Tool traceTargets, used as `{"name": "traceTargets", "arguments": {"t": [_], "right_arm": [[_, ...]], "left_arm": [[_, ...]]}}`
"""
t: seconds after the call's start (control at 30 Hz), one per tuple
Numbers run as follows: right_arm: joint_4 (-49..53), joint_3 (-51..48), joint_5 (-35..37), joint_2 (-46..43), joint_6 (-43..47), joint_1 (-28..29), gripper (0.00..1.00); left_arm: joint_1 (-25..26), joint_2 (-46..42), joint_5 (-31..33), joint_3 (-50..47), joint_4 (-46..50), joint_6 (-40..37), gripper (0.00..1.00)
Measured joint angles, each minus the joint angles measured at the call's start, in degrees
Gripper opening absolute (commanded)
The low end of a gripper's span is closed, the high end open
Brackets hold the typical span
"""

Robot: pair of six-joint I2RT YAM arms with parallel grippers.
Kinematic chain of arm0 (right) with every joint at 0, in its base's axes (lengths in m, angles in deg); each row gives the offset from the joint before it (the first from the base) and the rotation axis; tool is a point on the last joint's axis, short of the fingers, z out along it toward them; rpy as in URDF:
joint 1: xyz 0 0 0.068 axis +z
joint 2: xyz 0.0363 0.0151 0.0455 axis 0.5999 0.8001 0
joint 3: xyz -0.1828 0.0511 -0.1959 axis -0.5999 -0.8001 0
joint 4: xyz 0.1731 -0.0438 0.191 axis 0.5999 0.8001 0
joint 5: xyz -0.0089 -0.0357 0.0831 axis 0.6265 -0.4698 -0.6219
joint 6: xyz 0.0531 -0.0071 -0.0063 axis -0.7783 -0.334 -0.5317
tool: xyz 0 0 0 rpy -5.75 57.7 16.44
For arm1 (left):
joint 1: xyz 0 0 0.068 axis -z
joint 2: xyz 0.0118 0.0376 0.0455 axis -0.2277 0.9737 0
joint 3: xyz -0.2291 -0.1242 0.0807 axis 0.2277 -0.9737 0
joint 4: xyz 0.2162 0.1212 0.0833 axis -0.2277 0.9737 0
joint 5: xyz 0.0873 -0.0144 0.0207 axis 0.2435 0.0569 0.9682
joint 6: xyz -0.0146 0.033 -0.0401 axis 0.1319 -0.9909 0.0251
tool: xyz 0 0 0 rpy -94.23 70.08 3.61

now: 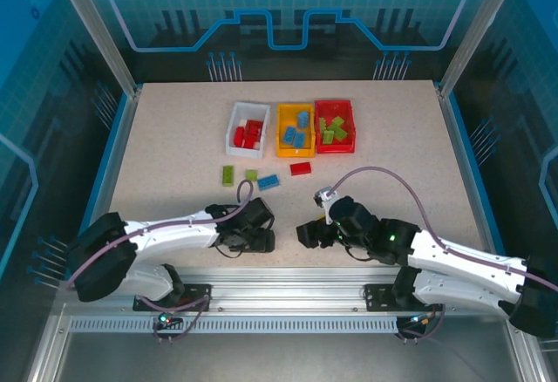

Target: Sort the legos into containers by color

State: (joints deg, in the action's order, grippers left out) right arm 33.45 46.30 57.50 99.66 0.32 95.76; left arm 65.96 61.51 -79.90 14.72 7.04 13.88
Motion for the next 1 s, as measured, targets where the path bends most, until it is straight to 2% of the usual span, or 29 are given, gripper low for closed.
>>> {"name": "traceTargets", "arguments": {"t": [0.07, 0.17, 0.4, 0.5, 0.6, 0.67, 0.77, 1.0], "right_arm": [[-0.15, -0.11, 0.04, 0.17, -0.24, 0.00, 0.70], [-0.85, -0.11, 0.00, 1.18, -0.42, 0.00, 0.70], [-2.51, 0.07, -0.15, 2.99, -0.33, 0.39, 0.69], [-5.01, 1.51, -0.22, 5.05, 0.76, 0.44, 0.70], [-9.60, 4.74, 0.33, 9.22, 2.58, 0.48, 0.73], [-14.38, 7.58, 1.73, 13.14, 4.09, 0.44, 0.74], [-21.49, 12.35, 4.04, 19.43, 6.60, -0.02, 0.75], [-26.47, 27.02, 5.75, 31.98, 8.24, -5.86, 0.75]], "left_arm": [[0.00, 1.05, 0.39, 0.02, -0.50, 0.24, 0.43], [0.07, 0.90, 1.27, 0.11, -0.83, 0.07, 0.29], [-1.46, -5.42, 3.82, 3.89, 3.69, -1.22, 0.28], [-8.00, -8.02, 3.13, 9.51, 6.05, -3.93, 0.29], [-17.38, -7.67, 1.70, 16.17, 7.02, -8.07, 0.29], [-23.26, -5.05, 0.68, 21.66, 7.58, -11.19, 0.29], [-29.18, 2.34, -0.94, 30.12, 7.56, -15.37, 0.29], [-35.50, 25.05, -1.84, 51.63, 8.94, -21.92, 0.30]]}}
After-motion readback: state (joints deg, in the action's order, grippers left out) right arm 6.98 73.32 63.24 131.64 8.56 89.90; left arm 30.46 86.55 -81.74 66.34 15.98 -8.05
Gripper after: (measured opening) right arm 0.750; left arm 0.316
